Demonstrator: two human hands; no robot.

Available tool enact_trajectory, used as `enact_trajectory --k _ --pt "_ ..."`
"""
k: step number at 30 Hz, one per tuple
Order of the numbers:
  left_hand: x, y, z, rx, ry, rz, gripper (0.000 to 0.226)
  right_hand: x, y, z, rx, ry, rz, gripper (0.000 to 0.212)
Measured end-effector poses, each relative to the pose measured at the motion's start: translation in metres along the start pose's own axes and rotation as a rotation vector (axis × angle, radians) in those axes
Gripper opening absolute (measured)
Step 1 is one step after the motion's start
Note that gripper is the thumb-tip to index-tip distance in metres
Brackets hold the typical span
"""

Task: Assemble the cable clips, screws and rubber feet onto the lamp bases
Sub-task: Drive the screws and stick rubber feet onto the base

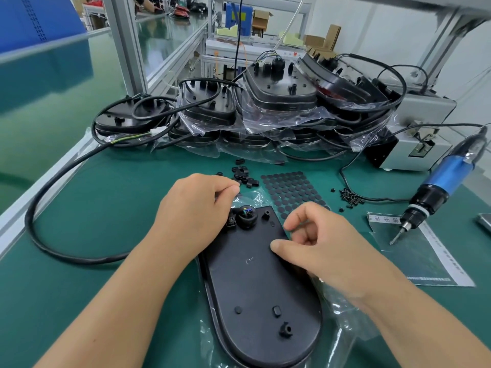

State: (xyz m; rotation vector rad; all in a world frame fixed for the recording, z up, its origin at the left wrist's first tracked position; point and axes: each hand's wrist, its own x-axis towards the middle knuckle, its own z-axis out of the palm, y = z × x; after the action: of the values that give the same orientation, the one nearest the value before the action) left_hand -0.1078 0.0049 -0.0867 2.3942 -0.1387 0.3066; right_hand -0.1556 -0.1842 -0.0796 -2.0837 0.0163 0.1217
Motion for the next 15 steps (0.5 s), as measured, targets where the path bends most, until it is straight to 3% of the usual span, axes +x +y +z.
enact_trajectory --k 4,10,15 --pt "0.000 -0.001 0.001 -0.004 -0.005 0.010 0.021 0.010 0.003 -0.005 0.133 -0.101 0.196 0.034" --pt "0.006 -0.019 -0.026 -0.077 0.053 -0.051 0.018 0.009 0.010 -0.008 0.208 -0.114 0.214 0.026" --pt "0.016 -0.071 -0.073 0.339 0.244 -0.299 0.034 0.004 0.006 -0.009 -0.020 -0.111 0.071 0.029"
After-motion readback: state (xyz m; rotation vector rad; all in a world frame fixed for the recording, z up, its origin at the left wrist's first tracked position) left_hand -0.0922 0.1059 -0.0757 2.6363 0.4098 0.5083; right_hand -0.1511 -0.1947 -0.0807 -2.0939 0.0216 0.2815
